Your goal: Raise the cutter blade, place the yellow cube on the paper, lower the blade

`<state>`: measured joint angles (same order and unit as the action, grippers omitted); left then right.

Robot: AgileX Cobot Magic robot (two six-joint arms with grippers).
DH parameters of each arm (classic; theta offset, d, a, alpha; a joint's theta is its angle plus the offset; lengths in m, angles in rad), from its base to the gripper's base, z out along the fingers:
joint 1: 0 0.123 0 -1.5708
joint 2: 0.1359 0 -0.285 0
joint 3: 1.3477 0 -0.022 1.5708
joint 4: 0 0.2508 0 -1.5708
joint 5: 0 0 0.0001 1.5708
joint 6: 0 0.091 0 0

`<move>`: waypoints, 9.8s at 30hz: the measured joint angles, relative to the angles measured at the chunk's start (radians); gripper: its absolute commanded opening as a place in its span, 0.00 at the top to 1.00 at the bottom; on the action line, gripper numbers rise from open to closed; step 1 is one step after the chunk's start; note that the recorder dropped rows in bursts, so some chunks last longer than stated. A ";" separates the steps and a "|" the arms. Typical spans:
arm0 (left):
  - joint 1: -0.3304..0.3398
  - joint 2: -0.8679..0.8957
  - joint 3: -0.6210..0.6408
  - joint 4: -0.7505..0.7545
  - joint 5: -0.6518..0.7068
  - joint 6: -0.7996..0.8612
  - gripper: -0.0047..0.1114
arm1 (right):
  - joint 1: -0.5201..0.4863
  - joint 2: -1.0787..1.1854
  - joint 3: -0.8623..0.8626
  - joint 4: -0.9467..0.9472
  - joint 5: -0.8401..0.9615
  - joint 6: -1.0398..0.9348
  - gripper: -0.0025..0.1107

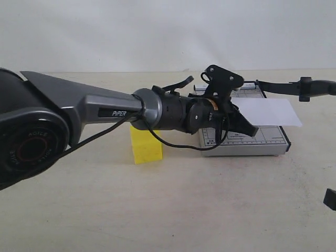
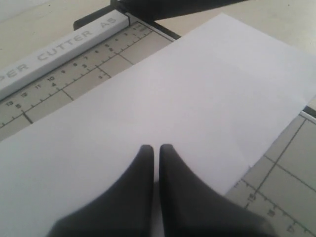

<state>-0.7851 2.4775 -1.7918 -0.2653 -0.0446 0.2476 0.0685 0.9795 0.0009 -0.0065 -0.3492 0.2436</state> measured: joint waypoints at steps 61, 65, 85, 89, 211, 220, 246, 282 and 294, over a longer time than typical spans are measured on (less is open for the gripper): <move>-0.110 -1.023 1.125 -1.315 -0.457 0.648 0.81 | 0.000 0.000 0.000 -0.002 0.150 0.034 0.98; -0.110 -0.968 1.125 -1.139 -0.411 0.578 0.47 | 0.000 0.000 0.000 -0.002 0.152 0.037 0.98; -0.110 -0.716 0.936 -1.049 -0.522 0.423 0.05 | 0.000 0.000 0.000 -0.002 0.156 0.057 0.98; -0.110 -0.624 0.820 -1.216 -0.571 0.650 0.13 | 0.000 0.000 0.000 -0.002 0.156 0.063 0.98; -0.021 0.039 -0.184 -1.481 0.025 1.780 0.59 | 0.000 0.000 0.000 -0.002 0.173 0.109 0.98; -0.021 0.056 -0.191 -1.481 0.036 1.788 0.22 | 0.000 0.000 0.000 -0.002 0.177 0.109 0.98; -0.042 -0.148 -0.250 -1.465 -0.275 1.671 0.78 | 0.000 0.000 0.000 -0.002 0.182 0.109 0.98; -0.344 -0.545 0.573 -0.831 -0.959 0.538 0.92 | 0.000 0.000 0.000 -0.002 0.167 0.080 0.98; 0.059 -1.125 1.235 -0.206 -0.540 0.370 0.92 | 0.000 0.000 0.000 -0.002 0.167 0.080 0.98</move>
<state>-0.7259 1.3523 -0.5572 -0.4709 -0.5847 0.6181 0.0685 0.9795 0.0009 -0.0083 -0.1823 0.3233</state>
